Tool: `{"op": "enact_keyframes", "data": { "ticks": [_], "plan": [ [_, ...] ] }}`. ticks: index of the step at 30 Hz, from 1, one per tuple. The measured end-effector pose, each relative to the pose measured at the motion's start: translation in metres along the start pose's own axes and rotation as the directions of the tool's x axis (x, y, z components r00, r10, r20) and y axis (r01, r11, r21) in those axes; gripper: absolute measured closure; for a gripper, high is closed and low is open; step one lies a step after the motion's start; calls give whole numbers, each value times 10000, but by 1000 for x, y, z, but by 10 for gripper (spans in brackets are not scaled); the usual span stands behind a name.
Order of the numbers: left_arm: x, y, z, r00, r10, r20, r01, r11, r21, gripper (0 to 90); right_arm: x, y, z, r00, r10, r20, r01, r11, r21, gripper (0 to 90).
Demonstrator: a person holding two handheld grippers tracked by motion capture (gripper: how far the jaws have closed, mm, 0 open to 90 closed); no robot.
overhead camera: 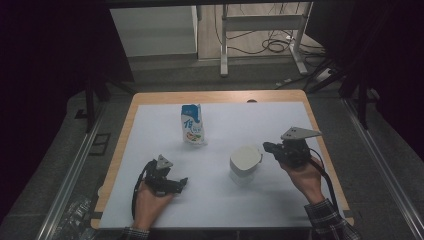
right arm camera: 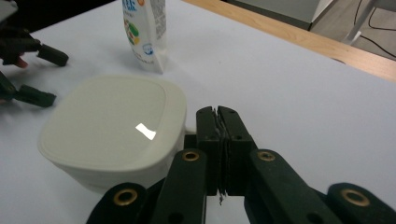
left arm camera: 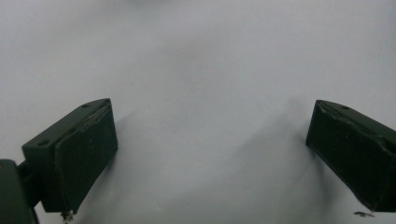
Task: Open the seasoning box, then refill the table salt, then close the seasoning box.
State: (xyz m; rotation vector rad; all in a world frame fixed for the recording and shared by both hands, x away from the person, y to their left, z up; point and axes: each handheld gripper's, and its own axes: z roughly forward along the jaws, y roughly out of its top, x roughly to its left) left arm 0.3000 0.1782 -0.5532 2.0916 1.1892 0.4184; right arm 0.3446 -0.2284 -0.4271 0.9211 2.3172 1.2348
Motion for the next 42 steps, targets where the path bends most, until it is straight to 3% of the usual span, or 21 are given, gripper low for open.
{"op": "enact_keyframes", "data": {
  "ticks": [8, 18, 42],
  "plan": [
    [0, 0, 0, 10000, 32, -7, -32, 10000, 9, 22, 6, 11, 6, 9996, -54, -262, 54, 10000, 2, 853],
    [0, 0, 0, 10000, 31, -12, -31, 10000, 3, 22, 10, 9, 12, 9992, -308, -259, 315, 9992, 245, 858],
    [0, 0, 0, 10000, 33, -10, -33, 10000, 4, 22, 11, 6, 16, 9986, -30, -527, 34, 10000, 75, 891]
  ]
}}
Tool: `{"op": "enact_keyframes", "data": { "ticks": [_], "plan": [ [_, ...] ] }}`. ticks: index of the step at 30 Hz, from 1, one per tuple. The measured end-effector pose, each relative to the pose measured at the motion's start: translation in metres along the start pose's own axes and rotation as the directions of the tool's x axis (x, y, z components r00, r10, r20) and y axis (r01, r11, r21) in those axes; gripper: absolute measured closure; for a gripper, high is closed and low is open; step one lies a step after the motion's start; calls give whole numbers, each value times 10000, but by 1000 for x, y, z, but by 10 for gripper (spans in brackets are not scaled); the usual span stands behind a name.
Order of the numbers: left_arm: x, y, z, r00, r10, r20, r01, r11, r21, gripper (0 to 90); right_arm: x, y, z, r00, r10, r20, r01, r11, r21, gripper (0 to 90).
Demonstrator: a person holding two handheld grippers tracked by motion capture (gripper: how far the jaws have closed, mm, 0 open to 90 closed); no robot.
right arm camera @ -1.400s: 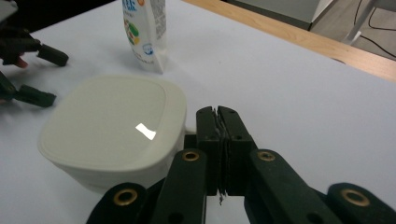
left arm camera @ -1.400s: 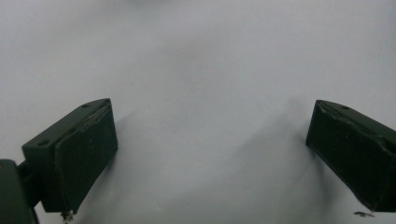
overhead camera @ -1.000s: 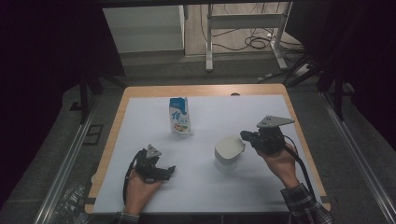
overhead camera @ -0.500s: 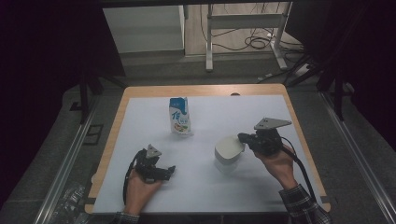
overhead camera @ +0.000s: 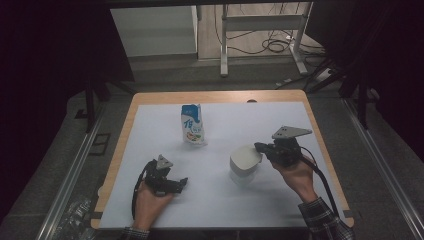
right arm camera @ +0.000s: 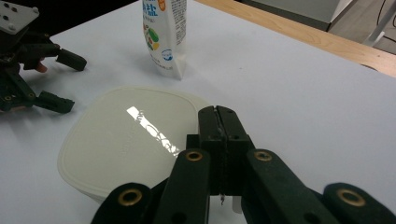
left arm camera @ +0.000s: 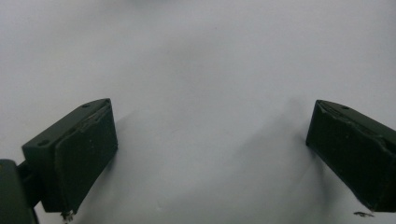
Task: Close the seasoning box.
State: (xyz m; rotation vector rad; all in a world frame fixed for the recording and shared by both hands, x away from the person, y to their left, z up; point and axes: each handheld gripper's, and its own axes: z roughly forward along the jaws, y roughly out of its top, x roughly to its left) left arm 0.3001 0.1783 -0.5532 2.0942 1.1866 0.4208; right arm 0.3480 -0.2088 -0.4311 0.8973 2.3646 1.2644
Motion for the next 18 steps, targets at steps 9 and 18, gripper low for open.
{"op": "enact_keyframes", "data": {
  "ticks": [9, 18],
  "plan": [
    [0, 0, 0, 10000, -2, 1, 2, 10000, -2, 22, 0, 0, 1, 10000, -29, 32, 29, 10000, -19, 892],
    [0, 0, 0, 10000, 1, 2, -1, 10000, -3, 22, -3, -1, 1, 10000, 78, -60, -78, 9999, -73, 893]
  ]
}}
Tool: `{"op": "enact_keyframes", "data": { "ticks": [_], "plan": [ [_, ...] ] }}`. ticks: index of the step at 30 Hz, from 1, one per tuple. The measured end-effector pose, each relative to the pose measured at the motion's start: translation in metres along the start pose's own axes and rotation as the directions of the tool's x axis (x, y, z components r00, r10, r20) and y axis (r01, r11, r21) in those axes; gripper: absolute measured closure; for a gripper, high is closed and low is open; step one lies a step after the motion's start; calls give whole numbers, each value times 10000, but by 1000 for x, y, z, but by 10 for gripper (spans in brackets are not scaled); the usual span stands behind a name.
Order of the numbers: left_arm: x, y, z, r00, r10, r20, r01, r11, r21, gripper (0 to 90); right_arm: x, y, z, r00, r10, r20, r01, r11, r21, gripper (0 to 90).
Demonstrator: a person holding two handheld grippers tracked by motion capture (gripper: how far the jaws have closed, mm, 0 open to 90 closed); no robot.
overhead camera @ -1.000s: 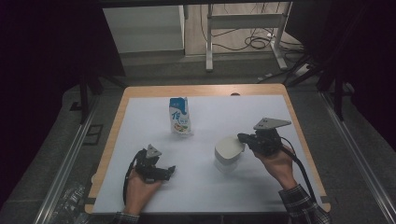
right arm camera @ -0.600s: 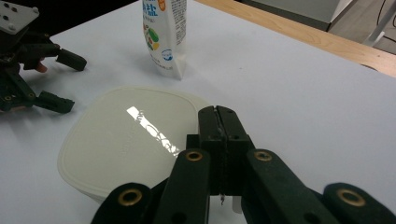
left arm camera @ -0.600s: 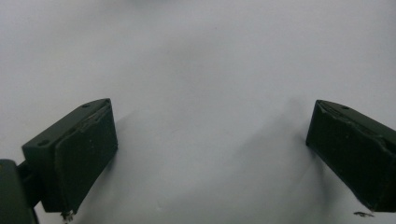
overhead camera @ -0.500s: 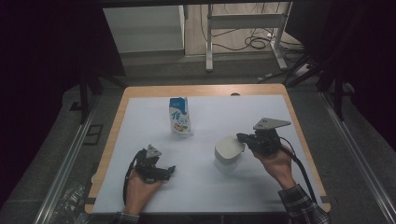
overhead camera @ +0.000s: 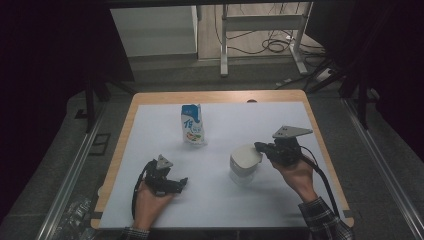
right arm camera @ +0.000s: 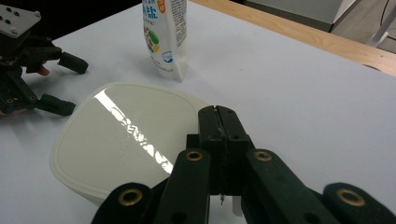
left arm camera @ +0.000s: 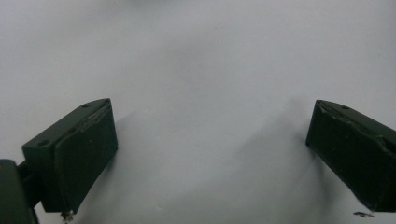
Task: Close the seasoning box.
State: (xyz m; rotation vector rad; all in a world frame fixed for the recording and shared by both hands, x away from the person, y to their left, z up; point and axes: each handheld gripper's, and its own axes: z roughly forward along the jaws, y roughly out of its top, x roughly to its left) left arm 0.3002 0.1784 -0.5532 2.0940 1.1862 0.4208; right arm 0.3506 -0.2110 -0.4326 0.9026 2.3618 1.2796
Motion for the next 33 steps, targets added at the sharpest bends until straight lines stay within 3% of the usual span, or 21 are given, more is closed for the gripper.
{"op": "enact_keyframes", "data": {
  "ticks": [9, 11, 18, 33],
  "plan": [
    [0, 0, 0, 10000, -1, 0, 1, 10000, 1, 22, -2, -2, 0, 9998, 10, 208, -12, 10000, 87, 893],
    [0, 0, 0, 10000, -4, 2, 4, 10000, 1, 22, -4, -5, 3, 9981, -217, 573, 195, 9991, 387, 892],
    [0, 0, 0, 10000, 36, 7, -36, 10000, 39, 22, -16, -16, 9, 9989, 471, 4, -471, 9987, 216, 892],
    [0, 0, 0, 10000, 5, 11, -5, 10000, 38, 22, -18, -21, 12, 9992, 338, 209, -345, 9987, 363, 888]
  ]
}}
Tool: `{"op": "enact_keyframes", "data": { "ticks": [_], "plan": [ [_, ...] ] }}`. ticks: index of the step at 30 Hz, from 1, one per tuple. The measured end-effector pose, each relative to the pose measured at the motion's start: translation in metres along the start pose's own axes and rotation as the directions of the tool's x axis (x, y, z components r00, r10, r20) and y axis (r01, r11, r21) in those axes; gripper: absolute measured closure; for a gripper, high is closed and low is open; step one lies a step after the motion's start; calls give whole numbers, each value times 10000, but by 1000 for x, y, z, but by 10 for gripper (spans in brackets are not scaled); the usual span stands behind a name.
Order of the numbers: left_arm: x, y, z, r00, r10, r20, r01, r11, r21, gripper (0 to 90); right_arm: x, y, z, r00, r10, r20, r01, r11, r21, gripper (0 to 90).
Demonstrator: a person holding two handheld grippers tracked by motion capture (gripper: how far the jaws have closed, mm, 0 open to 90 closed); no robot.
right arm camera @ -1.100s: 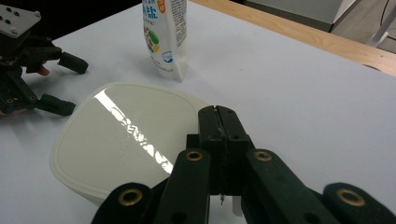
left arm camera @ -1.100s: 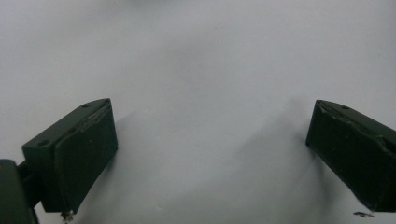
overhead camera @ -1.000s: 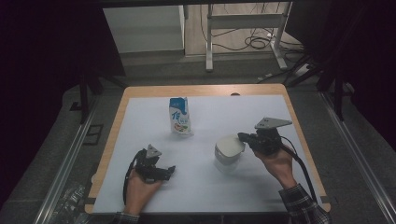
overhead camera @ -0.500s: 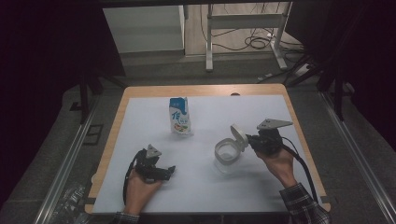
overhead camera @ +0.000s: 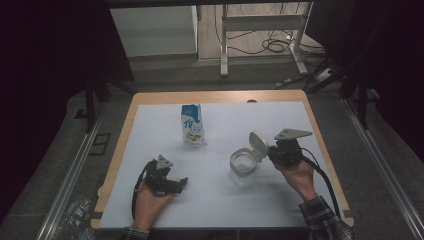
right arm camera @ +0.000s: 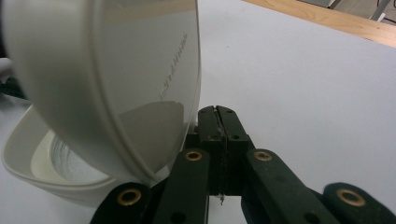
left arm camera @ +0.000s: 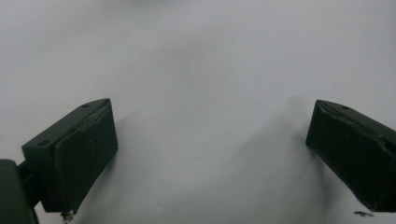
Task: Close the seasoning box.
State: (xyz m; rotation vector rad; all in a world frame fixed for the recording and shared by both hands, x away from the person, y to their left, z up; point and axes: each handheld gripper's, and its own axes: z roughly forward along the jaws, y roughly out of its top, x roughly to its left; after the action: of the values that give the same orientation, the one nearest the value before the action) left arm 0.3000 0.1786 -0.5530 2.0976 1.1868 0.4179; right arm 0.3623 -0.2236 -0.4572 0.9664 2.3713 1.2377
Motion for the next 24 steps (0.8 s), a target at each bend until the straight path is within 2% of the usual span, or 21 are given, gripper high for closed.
{"op": "enact_keyframes", "data": {
  "ticks": [5, 9, 11, 18, 24],
  "plan": [
    [0, 0, 0, 10000, 26, -19, -26, 10000, 34, 19, -1, -2, -2, 9998, -91, 201, 90, 10000, 24, 861],
    [-1, 0, 0, 10000, 28, -29, -28, 10000, 53, 19, -4, -3, -3, 9983, -214, 546, 214, 9998, 11, 821],
    [-1, 0, 0, 10000, 19, -28, -19, 10000, 54, 20, -6, -5, -4, 9951, -392, 909, 386, 9992, 83, 779],
    [-1, 0, 0, 10000, 48, -52, -47, 10000, 57, 23, -11, -10, -4, 9886, -566, 1399, 529, 9982, 294, 695],
    [-1, 1, 0, 10000, 74, -49, -73, 10000, 58, 23, -22, -19, -3, 9891, -169, 1461, 123, 9994, 322, 584]
  ]
}}
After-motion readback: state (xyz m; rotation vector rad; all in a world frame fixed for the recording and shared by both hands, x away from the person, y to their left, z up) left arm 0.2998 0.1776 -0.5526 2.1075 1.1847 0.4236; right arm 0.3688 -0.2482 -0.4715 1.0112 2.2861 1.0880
